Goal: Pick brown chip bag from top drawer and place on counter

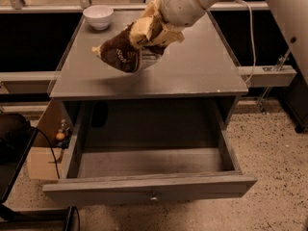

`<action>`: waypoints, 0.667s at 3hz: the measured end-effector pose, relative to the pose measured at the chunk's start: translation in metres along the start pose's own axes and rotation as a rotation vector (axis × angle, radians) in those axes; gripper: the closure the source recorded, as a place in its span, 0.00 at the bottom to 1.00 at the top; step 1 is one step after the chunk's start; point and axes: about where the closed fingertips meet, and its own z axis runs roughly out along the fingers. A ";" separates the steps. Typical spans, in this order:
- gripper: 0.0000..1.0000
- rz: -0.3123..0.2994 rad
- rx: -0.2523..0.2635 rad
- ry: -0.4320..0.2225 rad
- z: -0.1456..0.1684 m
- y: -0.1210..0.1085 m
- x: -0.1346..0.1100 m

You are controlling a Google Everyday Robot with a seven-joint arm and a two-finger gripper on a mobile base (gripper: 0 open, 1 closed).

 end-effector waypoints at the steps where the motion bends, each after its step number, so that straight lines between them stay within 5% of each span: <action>1: 1.00 -0.025 -0.014 0.013 0.004 -0.002 -0.003; 2: 1.00 -0.094 -0.004 0.023 0.011 0.003 -0.002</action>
Offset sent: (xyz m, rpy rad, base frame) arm -0.0025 0.0050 -0.0195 -0.0444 -0.1839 0.1020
